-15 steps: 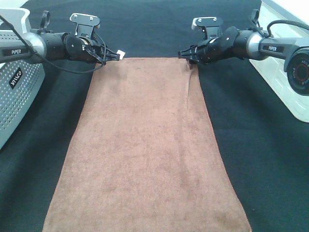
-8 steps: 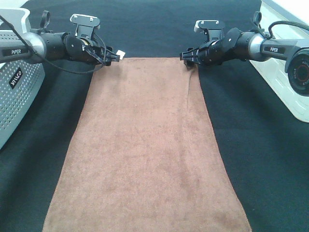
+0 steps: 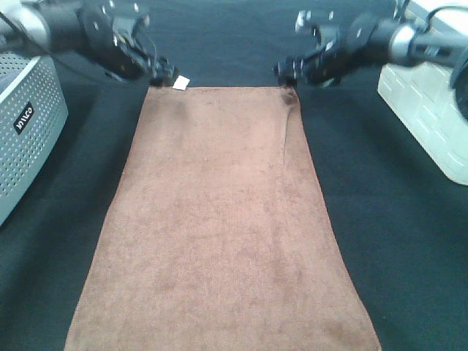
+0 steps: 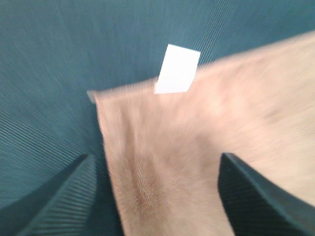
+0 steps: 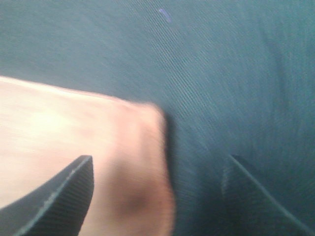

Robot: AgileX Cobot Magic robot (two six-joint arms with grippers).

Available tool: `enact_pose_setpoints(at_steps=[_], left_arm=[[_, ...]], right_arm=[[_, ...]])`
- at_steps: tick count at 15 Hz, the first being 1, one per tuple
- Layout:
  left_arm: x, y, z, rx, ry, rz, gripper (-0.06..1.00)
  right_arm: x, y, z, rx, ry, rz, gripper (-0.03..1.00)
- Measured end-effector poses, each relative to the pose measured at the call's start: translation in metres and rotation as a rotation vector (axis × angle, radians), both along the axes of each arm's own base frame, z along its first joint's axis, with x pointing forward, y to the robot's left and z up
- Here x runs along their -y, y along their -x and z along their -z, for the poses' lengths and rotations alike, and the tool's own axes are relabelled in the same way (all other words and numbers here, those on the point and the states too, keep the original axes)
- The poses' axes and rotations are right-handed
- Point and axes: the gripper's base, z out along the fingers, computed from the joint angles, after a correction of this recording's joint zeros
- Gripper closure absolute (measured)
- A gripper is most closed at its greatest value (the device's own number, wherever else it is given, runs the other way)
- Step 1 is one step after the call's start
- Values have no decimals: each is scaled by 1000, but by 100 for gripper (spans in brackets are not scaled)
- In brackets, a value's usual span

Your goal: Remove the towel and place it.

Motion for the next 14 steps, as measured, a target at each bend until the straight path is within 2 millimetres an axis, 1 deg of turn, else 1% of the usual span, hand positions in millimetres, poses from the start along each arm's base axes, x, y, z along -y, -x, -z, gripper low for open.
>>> enact_pose_setpoints(at_steps=[1,3,4,5,7,8,9,10,11,12,13,14], left_arm=[[0,5,-22,-7,0,8,23],[-3,24,-67,-93,-2,21,16],[-5,39,-91,-160,-13,20,15],[-12,60,-119,-252,-46,-3,14],[-29,83,-148,-339,-145,-80,14],[-43,89,-162,-336,-177,-129,14],[-60,93,-175,-314,-180,-179,14],[-80,96,-187,-294,-166,-224,14],[-102,101,-199,-277,-128,-265,14],[-122,109,-212,-259,-83,-293,14],[-135,119,-223,-246,-51,-305,14],[-144,132,-230,-249,-34,-307,14]], right_arm=[[-1,4,-31,7,-13,-18,30],[-2,24,-93,-31,-26,-81,30],[-1,37,-121,-68,-17,-123,30],[2,62,-164,-118,4,-171,30],[12,94,-208,-197,45,-147,30],[23,106,-225,-225,79,-105,30],[40,116,-238,-254,107,-42,30],[47,119,-242,-257,110,-19,30],[72,128,-256,-256,80,72,30],[87,138,-265,-255,52,109,30],[100,152,-271,-263,33,142,30],[105,171,-271,-292,25,155,30]])
